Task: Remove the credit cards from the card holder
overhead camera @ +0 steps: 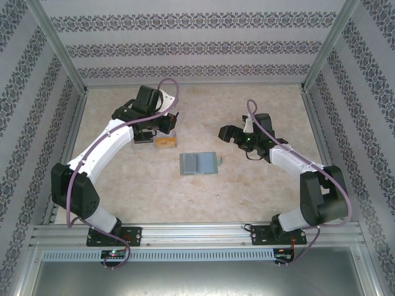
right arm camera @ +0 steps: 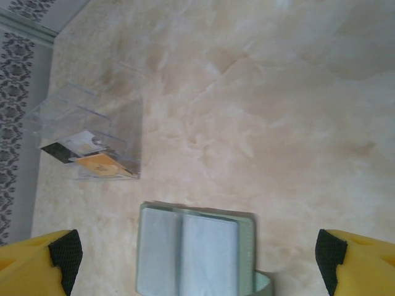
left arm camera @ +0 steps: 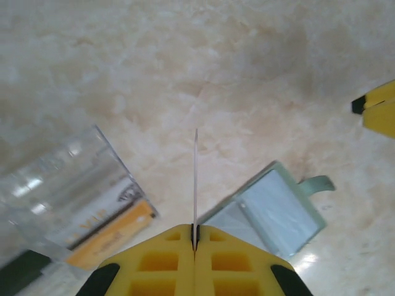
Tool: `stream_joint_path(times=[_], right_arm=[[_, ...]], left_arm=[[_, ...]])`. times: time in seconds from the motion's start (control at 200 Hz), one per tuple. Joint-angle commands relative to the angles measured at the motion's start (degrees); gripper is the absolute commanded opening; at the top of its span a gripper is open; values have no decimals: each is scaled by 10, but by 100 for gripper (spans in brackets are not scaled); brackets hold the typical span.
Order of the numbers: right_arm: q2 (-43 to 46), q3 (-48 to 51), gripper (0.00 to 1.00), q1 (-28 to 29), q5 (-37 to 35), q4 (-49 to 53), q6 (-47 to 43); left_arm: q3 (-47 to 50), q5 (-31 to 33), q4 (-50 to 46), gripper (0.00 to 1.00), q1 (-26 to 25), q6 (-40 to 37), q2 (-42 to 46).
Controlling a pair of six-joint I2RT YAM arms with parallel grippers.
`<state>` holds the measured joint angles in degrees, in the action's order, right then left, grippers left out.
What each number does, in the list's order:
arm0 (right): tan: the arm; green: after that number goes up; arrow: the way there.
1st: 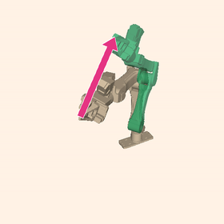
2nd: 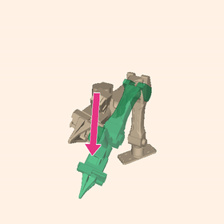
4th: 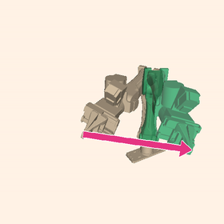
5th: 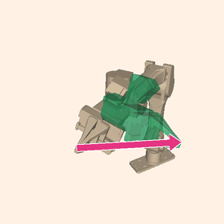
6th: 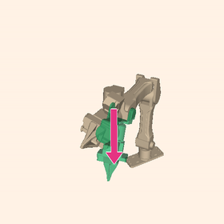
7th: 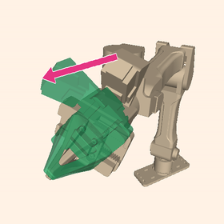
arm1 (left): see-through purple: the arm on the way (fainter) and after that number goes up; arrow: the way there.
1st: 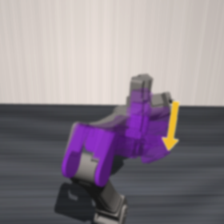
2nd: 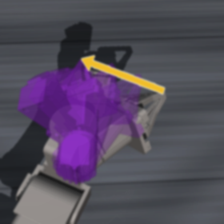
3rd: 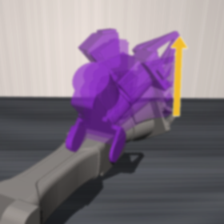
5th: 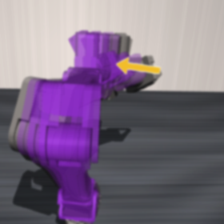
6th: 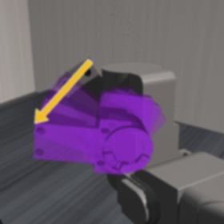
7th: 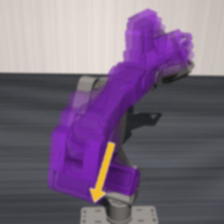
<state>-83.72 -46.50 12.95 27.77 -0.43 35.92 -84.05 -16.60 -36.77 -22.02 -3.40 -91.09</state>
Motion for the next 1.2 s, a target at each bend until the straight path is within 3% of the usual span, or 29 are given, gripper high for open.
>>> stream_joint_path(times=[0.0, 0.095, 0.31, 0.804, 1.194], right_arm=[[18, -6, 98, -5, -25, 27, -27], [22, 0, 98, -6, -22, 28, -24], [39, 12, 98, -6, -11, 28, -1], [94, 25, 98, 32, -52, 54, 43], [91, -3, 98, 56, -69, 72, 60]], left_arm=[[-20, 33, -78, 0, 0, -200, -25], [-23, 35, -89, 0, 1, -315, -44], [-112, 36, -201, 0, 4, -478, -142], [-175, 66, -232, 0, 42, -584, -245], [-223, 36, -246, 0, 65, -610, -275]])
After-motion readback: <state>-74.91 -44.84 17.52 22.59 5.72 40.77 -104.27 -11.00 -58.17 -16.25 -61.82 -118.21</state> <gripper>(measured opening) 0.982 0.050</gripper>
